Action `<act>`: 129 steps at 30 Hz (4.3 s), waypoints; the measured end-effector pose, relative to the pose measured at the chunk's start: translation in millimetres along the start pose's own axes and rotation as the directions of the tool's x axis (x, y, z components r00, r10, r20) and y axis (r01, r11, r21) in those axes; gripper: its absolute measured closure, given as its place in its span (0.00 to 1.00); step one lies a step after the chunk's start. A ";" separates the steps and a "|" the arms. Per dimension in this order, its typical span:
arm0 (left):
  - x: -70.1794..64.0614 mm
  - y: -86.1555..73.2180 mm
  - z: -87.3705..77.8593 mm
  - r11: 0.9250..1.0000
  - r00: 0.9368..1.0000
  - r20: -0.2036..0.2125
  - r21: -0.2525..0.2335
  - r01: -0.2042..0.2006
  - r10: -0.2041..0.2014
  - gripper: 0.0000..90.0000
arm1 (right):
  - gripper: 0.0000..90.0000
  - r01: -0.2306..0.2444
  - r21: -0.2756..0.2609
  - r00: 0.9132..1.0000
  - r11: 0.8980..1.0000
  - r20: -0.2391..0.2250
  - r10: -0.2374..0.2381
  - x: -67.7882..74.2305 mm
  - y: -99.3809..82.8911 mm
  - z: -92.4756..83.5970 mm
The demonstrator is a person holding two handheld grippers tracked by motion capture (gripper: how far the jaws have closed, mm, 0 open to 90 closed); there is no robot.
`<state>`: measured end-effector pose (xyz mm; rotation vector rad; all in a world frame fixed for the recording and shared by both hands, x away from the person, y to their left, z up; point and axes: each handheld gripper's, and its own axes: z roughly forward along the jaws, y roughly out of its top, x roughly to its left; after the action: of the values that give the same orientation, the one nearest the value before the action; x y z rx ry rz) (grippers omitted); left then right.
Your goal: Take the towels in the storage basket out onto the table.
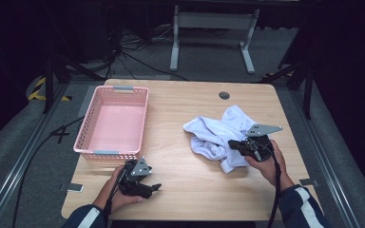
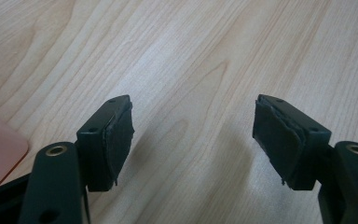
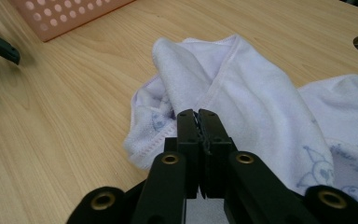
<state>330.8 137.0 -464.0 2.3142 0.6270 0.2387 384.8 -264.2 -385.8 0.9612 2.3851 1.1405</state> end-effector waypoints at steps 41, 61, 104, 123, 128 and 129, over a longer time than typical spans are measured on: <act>-1.8 0.0 -18.2 0.998 0.999 -0.043 -0.068 -0.014 0.011 0.33 | 0.95 0.074 -0.103 0.992 0.992 -0.097 -0.084 36.3 15.2 -19.9; -22.8 23.8 -24.2 0.987 0.999 -0.045 -0.160 0.008 -0.016 0.35 | 0.80 0.369 0.036 0.810 0.929 -0.501 -0.303 198.9 -5.2 40.8; -28.0 51.8 4.3 0.999 0.991 -0.125 -0.025 -0.045 0.041 0.60 | 0.59 -0.086 0.109 0.979 0.990 0.191 0.064 -38.1 -55.8 3.2; -7.7 46.5 32.8 0.983 0.989 0.054 0.121 -0.141 0.135 0.96 | 0.75 -0.150 0.178 0.975 0.973 0.190 0.116 -25.3 -76.6 7.7; -15.1 33.1 18.5 0.981 0.988 0.097 0.142 -0.129 0.116 0.97 | 0.77 -0.204 0.161 0.947 0.966 0.280 0.154 -45.4 -81.5 0.3; -19.3 30.9 16.2 0.981 0.987 0.107 0.143 -0.134 0.120 0.97 | 0.77 -0.211 0.160 0.943 0.964 0.293 0.157 -50.9 -82.5 -1.1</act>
<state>331.1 98.3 -454.4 2.4976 0.4622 0.1406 385.0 -337.5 -449.2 1.3380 2.2371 0.7821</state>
